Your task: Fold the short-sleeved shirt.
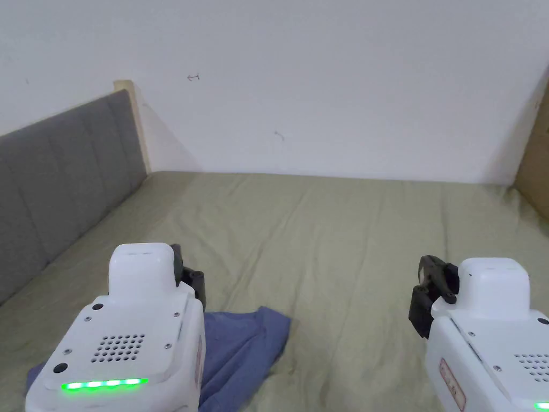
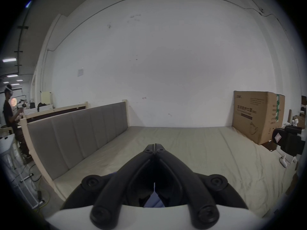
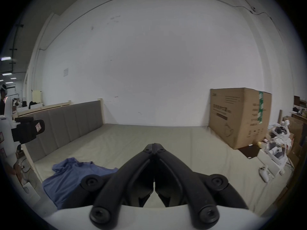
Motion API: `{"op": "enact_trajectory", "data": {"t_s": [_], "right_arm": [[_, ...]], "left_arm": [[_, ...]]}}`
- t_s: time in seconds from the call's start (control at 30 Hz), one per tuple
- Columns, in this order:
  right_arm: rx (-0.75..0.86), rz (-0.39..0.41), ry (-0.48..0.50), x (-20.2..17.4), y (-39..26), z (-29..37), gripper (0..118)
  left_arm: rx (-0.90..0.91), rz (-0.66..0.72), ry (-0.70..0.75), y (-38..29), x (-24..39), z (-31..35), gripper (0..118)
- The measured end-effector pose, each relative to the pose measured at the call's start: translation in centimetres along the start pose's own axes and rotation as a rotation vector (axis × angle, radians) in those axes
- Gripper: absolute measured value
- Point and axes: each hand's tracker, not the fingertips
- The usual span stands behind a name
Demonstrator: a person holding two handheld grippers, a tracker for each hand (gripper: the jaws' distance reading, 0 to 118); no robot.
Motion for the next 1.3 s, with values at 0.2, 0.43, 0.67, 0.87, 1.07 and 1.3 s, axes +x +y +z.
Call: {"op": "enact_trajectory", "data": {"t_s": [0.2,0.43,0.67,0.87,1.07,1.3], "right_arm": [[-0.041,0.022,0.177,-5.6,-0.8,-2.0,0],[-0.088,0.051,0.271,-9.3,-2.0,-2.8,0],[-0.157,0.046,0.261,-8.9,-3.3,-3.6,0],[-0.230,0.014,0.227,-7.7,-4.7,-4.6,0],[-0.284,-0.013,0.202,-6.5,-5.8,-5.6,0],[-0.338,-0.006,0.187,-5.7,-6.8,-6.6,0]], "left_arm": [[-0.032,-0.003,0.171,-0.5,-5.3,1.9,0],[-0.130,0.015,0.234,-1.5,-9.3,1.4,0],[-0.408,0.047,0.108,-6.8,-9.9,-5.8,0],[-0.633,0.193,0.053,-14.2,-9.8,-12.3,47],[-0.771,0.140,0.055,-18.4,-7.4,-16.1,101],[-0.907,0.024,0.063,-23.3,-4.6,-19.1,100]]}}
